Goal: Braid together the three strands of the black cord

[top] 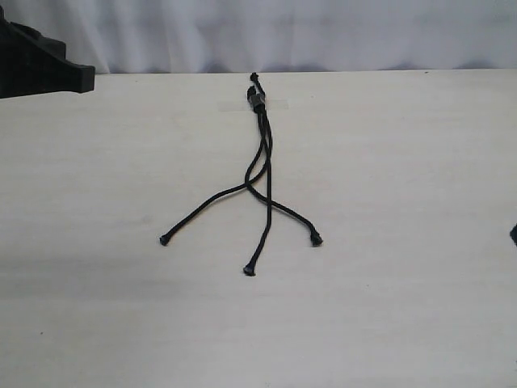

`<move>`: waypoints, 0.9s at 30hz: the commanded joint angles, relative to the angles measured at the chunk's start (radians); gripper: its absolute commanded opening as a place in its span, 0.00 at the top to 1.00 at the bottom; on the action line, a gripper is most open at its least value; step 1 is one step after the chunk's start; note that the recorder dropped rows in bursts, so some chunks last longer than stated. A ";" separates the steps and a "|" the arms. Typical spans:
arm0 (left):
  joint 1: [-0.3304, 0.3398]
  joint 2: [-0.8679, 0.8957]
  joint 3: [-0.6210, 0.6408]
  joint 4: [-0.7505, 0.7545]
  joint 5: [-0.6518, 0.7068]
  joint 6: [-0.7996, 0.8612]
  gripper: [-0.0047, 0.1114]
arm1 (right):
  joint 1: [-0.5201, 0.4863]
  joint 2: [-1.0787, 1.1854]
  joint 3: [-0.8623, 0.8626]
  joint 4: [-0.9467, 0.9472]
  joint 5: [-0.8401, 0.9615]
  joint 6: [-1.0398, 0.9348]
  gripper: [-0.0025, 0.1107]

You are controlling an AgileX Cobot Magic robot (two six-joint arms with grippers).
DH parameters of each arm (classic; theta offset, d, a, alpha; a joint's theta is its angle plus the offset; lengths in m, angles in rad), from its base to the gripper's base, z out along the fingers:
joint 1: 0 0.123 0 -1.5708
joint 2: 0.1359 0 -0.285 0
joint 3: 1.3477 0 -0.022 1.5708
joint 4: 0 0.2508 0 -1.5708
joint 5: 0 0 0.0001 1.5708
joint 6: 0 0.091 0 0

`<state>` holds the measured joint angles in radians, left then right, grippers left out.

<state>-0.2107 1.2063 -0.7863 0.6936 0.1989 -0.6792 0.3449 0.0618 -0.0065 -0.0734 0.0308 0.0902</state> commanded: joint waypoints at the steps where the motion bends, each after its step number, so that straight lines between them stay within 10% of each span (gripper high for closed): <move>1: 0.003 -0.007 0.005 0.002 -0.003 -0.007 0.96 | -0.141 -0.062 0.006 0.008 0.037 0.000 0.94; 27: 0.003 -0.007 0.005 0.002 -0.011 -0.007 0.96 | -0.225 -0.062 0.006 0.008 0.139 0.000 0.94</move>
<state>-0.2107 1.2063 -0.7863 0.6936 0.1989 -0.6792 0.1247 0.0048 -0.0026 -0.0715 0.1666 0.0902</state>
